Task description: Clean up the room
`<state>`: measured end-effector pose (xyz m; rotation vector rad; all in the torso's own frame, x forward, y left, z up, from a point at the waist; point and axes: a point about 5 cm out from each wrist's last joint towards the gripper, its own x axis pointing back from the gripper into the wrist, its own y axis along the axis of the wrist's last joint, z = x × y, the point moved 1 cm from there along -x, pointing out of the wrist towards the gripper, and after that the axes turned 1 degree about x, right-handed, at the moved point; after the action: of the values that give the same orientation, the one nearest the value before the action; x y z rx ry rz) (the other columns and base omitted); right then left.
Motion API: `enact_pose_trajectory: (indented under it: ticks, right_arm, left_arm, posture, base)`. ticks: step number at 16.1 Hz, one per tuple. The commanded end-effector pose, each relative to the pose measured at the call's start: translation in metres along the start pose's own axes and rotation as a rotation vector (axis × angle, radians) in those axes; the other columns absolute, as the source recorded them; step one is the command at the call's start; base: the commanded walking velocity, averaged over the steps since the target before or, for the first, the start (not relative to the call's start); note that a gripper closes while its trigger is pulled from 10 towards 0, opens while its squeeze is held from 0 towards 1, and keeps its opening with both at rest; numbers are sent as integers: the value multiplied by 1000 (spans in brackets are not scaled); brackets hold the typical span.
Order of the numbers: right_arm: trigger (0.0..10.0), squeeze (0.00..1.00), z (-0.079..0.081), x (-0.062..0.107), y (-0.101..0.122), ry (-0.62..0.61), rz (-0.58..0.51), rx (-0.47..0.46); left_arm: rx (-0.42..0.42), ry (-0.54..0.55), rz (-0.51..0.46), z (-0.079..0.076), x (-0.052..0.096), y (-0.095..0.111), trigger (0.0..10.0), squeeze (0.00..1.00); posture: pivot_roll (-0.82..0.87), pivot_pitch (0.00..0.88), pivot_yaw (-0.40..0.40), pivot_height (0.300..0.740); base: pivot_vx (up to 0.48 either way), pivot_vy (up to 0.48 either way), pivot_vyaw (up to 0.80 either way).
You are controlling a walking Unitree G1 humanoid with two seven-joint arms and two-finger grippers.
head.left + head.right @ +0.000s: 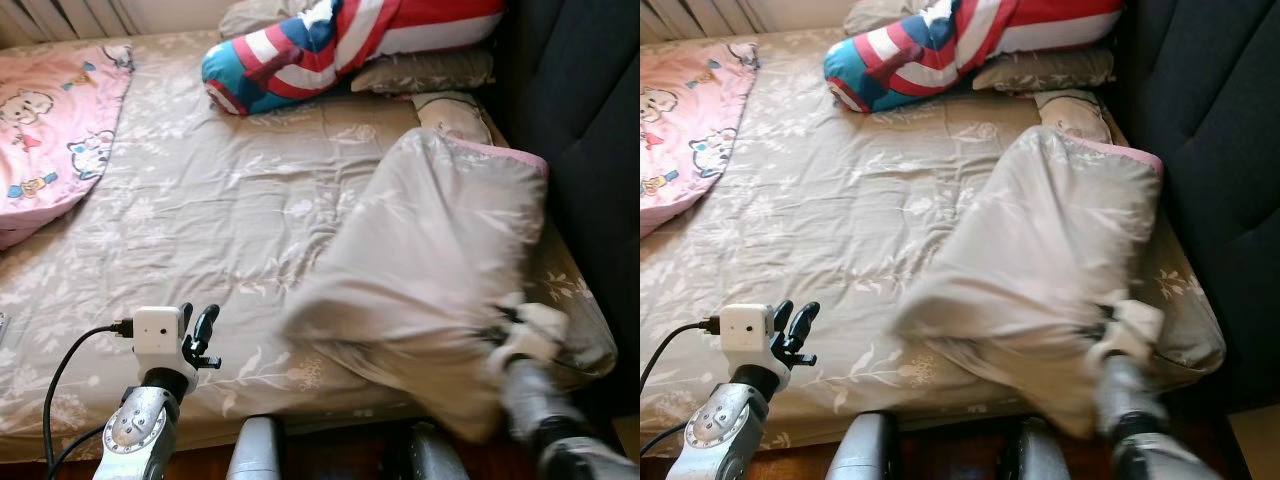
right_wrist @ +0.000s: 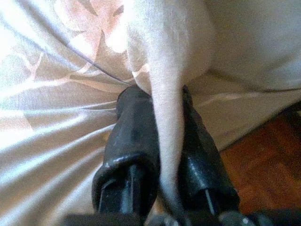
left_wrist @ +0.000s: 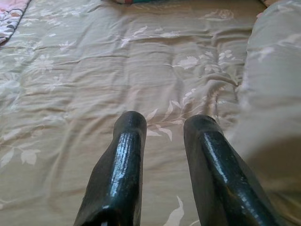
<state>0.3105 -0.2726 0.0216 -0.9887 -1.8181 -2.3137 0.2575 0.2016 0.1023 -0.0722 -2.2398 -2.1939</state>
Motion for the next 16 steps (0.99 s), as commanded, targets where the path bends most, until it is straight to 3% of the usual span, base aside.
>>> enact_pose_trajectory:
  ticks: [1,7,9,10,11,14,15,16]
  right_arm:
    - [0,0,-43,1,25,-157,-83,-32]
    - [0,0,-153,28,103,-505,-246,-15]
    - [0,0,-167,36,116,-552,-268,-4]
    - [1216,0,-165,34,114,-534,-241,25]
    - [10000,0,-158,30,112,-494,-228,44]
    - [10000,0,-131,20,106,-384,-257,71]
    - [10000,196,-126,19,106,-362,-263,84]
    - [10000,196,-123,18,106,-346,-266,99]
  left_arm:
    - [-10,13,14,4,2,-4,10000,0]
    - [-17,7,18,8,2,-6,10000,0]
    - [-18,7,21,9,3,-7,10000,0]
    - [-19,5,26,8,3,-8,10000,0]
    - [-20,3,30,8,4,-9,10000,0]
    - [-19,-3,35,6,4,-9,10000,0]
    - [-20,-4,36,6,4,-10,10000,0]
    - [-20,-4,37,6,4,-10,10000,0]
  posture:
    - [55,174,19,651]
    - [24,180,41,651]
    - [20,185,44,651]
    - [15,188,47,651]
    - [15,190,48,651]
    - [28,193,58,651]
    - [28,191,58,651]
    - [28,191,58,651]
  base:
    - [0,0,0]
    - [0,0,0]
    - [0,0,0]
    - [0,0,0]
    - [0,0,0]
    - [0,0,0]
    - [0,0,0]
    - [0,0,0]
